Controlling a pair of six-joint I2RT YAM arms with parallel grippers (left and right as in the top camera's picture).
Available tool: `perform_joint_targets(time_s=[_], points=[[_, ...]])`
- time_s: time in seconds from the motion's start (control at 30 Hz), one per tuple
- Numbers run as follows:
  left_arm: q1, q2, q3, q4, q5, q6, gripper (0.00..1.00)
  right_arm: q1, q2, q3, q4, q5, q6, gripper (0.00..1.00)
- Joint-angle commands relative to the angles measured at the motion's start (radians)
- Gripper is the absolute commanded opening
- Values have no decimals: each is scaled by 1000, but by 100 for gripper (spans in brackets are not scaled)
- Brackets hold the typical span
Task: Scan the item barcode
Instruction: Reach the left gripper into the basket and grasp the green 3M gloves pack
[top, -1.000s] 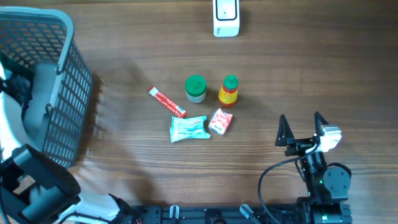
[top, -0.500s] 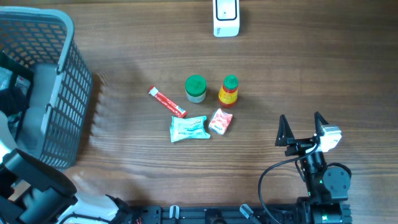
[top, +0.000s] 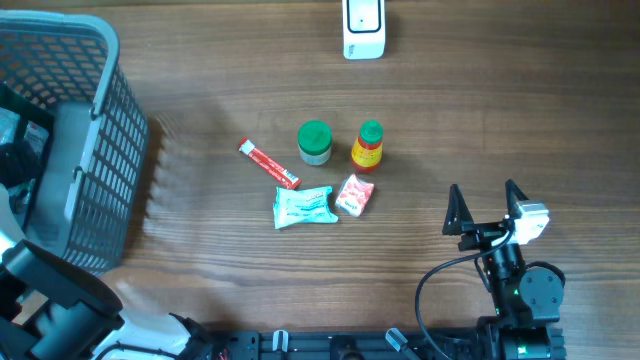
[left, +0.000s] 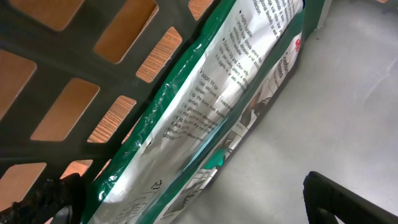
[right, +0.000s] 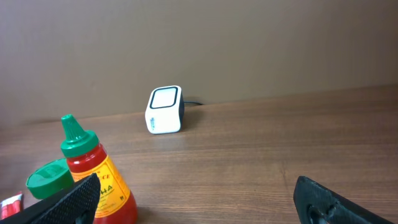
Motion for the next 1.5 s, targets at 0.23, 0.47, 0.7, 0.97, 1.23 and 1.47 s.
perform_joint_targets(time_s=[0.23,0.47,0.7,0.97,1.23,1.47], points=[[5,89,-28,-6,54,8,100,6,-2,-1,4,14,-12,100],[5,108,-28,-7,158,8,100,6,-2,-1,4,14,-12,100],[5,108,-28,-10,165,8,100,6,-2,-1,4,14,-13,100],[-1,109,-29,-39,381,117,100,6,-2,-1,4,14,-13,99],[-2,132,-29,-27,383,182,100,6,-2,-1,4,14,-13,99],[-14,262,-29,-53,383,274,100,6,-2,-1,4,14,-12,100]])
